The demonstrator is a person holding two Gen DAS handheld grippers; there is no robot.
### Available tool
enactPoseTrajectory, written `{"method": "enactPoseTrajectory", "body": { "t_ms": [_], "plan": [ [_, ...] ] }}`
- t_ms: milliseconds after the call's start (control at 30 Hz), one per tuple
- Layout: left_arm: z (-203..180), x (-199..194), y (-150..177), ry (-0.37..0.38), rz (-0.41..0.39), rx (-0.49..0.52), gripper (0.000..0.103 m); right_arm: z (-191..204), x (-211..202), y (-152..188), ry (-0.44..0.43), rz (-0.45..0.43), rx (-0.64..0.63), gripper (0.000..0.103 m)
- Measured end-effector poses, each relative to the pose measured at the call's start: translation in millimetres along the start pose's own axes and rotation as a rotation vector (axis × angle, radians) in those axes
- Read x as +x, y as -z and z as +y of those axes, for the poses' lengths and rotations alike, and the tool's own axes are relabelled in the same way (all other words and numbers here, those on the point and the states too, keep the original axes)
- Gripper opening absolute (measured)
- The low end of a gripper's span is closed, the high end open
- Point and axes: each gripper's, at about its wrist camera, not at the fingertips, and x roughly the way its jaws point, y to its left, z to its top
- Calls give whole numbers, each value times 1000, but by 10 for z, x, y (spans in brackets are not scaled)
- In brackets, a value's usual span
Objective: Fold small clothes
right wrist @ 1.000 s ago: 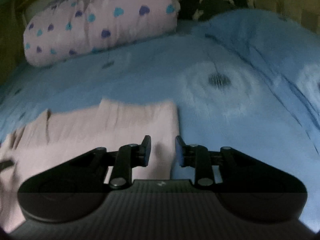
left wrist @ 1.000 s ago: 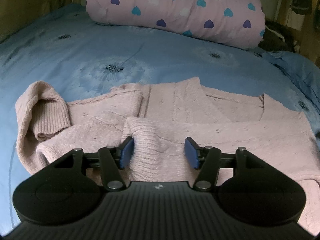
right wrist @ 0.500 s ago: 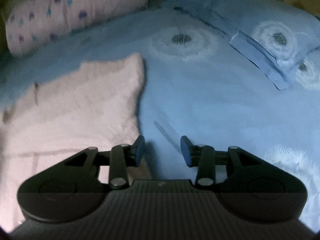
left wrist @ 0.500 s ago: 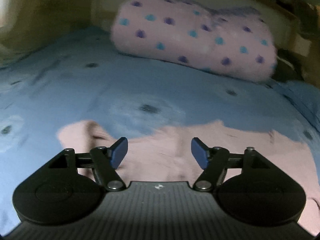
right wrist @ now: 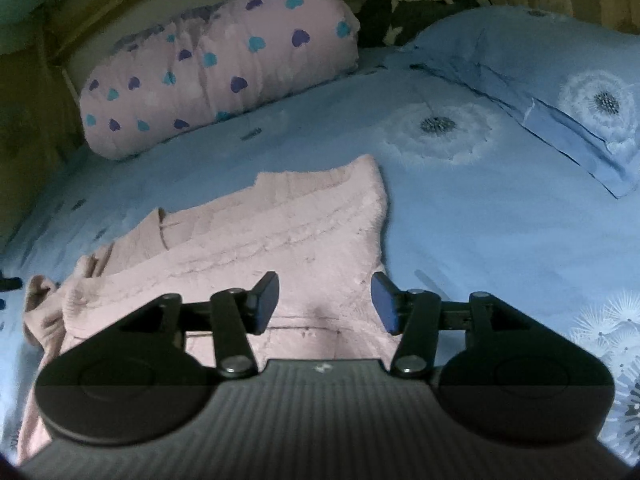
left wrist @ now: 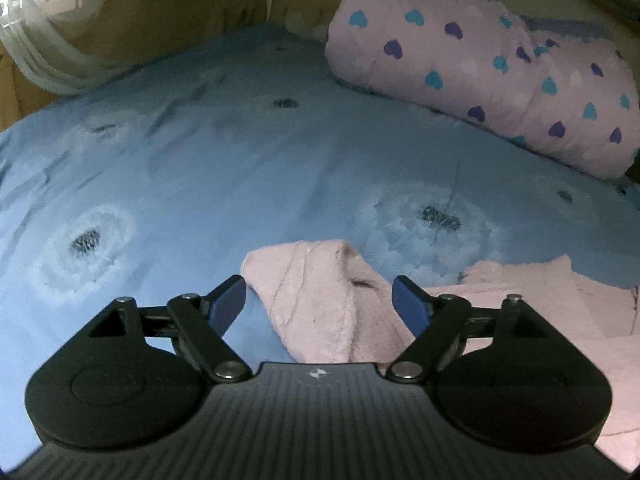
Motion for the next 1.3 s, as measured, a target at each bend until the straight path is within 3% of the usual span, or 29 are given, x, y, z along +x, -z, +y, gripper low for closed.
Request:
{"method": "enactPoseTrajectory", "body": {
  "t_ms": [167,333,467,567,633,700,767,1167,1300],
  "plan": [
    [-99,203,75,-15,19,25,84,41,1,16,-50,14,27,53],
    [-71,441,96,-41,66,-74,84,152,-6,10,-69,22,-16,53],
    [-25,609,126,-112,97,-74,84,195,-1,10,-68,26,-39,53],
    [66,664,172,-94,79,-103,84,158,27,-5,-70,37,-11,53],
    [138,678,196,-64,63,-134,75,141,34,-14,-65,36,0,53],
    [181,671,205,-29,44,-156,44,140,38,-27,-55,29,6,53],
    [203,628,200,-27,24,-146,23,155,41,-32,-49,22,4,53],
    [492,-57,-237,-92,-180,-114,18,228,46,-5,-67,20,-17,53],
    [508,-349,-366,-57,-225,-112,18,235,51,-6,-69,22,-13,53]
  ]
}}
